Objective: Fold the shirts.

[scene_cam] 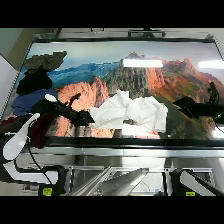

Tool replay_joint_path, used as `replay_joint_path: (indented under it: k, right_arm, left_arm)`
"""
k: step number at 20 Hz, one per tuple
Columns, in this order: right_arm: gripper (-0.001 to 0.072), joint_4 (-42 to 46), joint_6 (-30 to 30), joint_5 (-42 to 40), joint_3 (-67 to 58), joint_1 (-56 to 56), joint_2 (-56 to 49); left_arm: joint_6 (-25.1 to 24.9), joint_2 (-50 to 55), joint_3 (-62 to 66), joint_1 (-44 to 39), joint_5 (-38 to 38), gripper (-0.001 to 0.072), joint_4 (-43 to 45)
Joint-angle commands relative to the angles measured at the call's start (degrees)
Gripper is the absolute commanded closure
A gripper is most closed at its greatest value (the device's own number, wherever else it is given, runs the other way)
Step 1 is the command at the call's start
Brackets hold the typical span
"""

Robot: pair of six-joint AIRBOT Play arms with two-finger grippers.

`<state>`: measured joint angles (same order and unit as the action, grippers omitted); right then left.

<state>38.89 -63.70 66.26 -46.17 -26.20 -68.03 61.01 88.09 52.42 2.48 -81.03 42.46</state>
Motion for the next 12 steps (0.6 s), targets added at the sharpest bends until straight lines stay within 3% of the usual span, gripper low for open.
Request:
replay_joint_path:
  k: [1,3,7,10,11,12]
  right_arm:
    - [0.0052,0.24,-1.05,4.37,3.85,2.84,0.02]
    - [0.0052,2.51,-1.09,-0.90,7.48,6.03,-0.42]
    - [0.0052,2.27,-3.28,-2.67,13.22,11.15,-1.44]
    - [0.0052,2.25,-3.78,-10.14,14.53,16.35,-1.79]
    - [0.0052,2.29,-3.82,-13.51,14.51,17.44,-2.12]
    - [0.0053,2.27,-3.80,-16.02,14.43,17.81,-2.54]
  left_arm:
    - [0.55,-1.57,0.92,4.59,-2.40,-0.0004,-0.09]
    - [0.52,-3.45,0.92,4.31,1.75,-0.0004,-0.22]
    - [0.55,-2.89,0.94,-1.44,8.04,-0.0003,-0.57]
    - [0.55,0.22,0.98,-6.40,13.84,-0.0001,-0.55]
    - [0.55,1.31,0.98,-7.58,14.95,0.0037,-0.55]
    - [0.55,2.05,1.01,-8.20,15.30,0.0123,-0.55]
